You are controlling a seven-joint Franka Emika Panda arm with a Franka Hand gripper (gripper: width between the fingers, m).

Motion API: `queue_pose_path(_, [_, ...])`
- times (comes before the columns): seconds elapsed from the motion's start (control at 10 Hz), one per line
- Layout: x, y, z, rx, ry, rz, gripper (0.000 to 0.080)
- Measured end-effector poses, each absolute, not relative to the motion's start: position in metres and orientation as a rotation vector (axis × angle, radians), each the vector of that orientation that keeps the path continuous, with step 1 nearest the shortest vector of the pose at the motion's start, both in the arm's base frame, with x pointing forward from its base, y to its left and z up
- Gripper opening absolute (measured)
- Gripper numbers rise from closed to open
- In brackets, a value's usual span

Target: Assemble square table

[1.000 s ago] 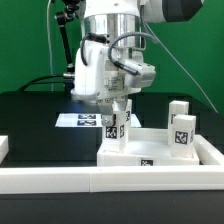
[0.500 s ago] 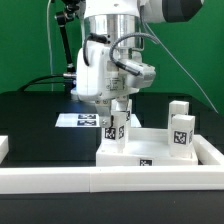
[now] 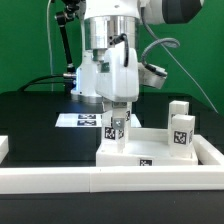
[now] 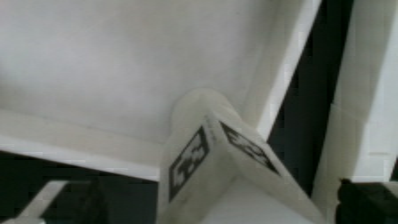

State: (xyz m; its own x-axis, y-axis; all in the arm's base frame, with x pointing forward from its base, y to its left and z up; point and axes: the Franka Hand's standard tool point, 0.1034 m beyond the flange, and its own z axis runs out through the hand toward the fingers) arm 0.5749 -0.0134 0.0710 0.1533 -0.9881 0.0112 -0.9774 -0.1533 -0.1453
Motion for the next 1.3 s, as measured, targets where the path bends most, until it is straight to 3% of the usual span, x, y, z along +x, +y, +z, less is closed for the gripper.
queue_pose_path(1.2, [0.5771,-0.0118,0.0718,-3.008,0.873,-0.210,0.0648])
queue_pose_path(1.3, [0.5776,-0.0123,0.0722,-3.029,0.814,-0.211,0.0604])
